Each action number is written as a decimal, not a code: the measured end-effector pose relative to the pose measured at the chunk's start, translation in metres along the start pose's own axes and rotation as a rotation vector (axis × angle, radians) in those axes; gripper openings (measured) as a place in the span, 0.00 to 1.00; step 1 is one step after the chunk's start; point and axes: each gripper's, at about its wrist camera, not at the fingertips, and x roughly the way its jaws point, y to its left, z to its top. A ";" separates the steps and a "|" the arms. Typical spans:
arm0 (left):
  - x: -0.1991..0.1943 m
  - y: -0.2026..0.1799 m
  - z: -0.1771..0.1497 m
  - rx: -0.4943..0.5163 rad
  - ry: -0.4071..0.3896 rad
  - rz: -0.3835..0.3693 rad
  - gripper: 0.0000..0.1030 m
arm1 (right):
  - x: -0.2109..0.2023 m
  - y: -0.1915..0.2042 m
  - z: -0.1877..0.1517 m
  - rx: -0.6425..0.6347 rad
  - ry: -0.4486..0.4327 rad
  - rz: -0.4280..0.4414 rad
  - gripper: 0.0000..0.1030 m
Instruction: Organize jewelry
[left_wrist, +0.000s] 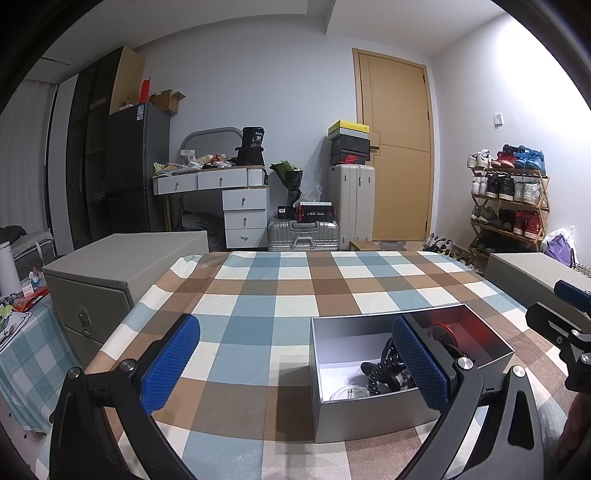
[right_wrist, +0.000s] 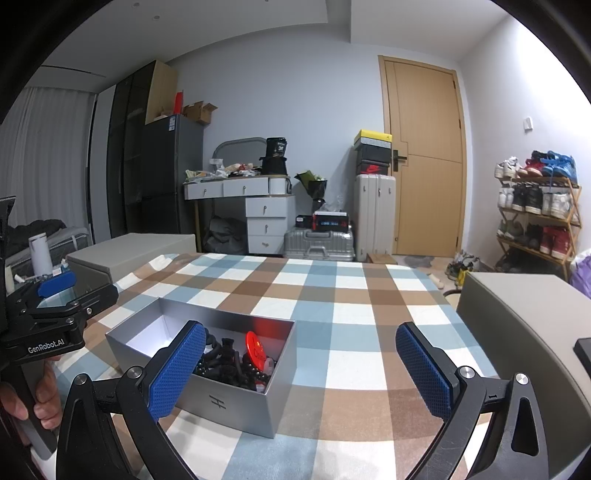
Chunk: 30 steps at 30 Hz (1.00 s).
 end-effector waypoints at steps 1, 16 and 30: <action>0.000 0.000 0.000 -0.001 -0.001 0.000 0.99 | 0.001 0.001 0.000 -0.001 0.001 0.000 1.00; 0.000 -0.001 0.000 -0.003 -0.002 -0.001 0.99 | 0.003 -0.001 0.000 -0.004 0.006 -0.004 1.00; 0.000 -0.001 0.000 -0.002 -0.002 -0.003 0.99 | 0.003 -0.001 0.000 -0.005 0.010 -0.004 1.00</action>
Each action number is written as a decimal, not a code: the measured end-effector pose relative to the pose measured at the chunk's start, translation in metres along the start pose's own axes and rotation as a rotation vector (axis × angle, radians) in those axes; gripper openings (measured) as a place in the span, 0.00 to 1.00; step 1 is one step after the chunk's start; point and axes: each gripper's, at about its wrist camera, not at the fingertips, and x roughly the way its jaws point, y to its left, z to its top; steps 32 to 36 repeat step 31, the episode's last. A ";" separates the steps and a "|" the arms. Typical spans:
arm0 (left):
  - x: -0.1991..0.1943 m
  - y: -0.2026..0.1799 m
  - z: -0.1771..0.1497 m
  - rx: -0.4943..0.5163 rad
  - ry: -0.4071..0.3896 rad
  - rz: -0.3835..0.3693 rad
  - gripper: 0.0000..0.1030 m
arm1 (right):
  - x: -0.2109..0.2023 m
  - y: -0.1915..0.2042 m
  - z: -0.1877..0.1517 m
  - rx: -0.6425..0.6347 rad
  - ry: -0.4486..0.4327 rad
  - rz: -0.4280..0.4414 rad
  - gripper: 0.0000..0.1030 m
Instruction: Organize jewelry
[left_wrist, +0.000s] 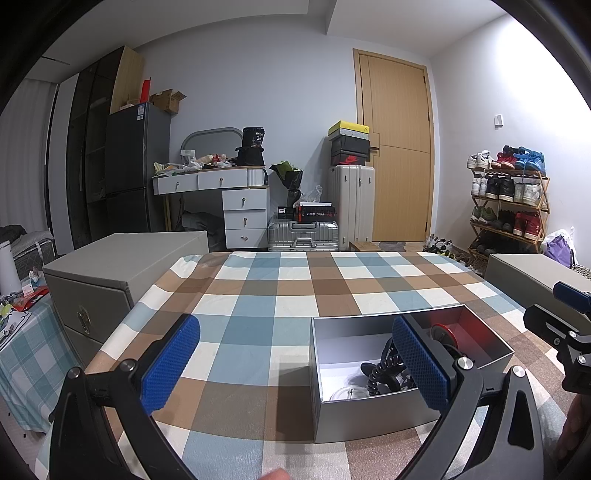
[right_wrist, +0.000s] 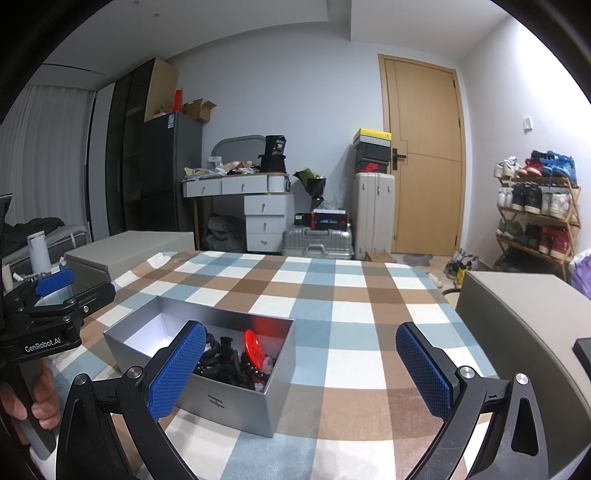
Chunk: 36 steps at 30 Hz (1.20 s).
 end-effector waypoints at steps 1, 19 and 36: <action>0.000 0.000 0.000 0.001 0.000 -0.003 0.99 | 0.000 0.000 0.000 0.000 0.000 0.000 1.00; 0.001 -0.001 -0.001 0.000 0.000 -0.001 0.99 | 0.000 0.000 0.001 0.000 0.000 0.000 1.00; 0.001 -0.002 -0.001 0.007 0.004 -0.011 0.99 | 0.000 0.000 0.001 0.000 0.001 0.000 1.00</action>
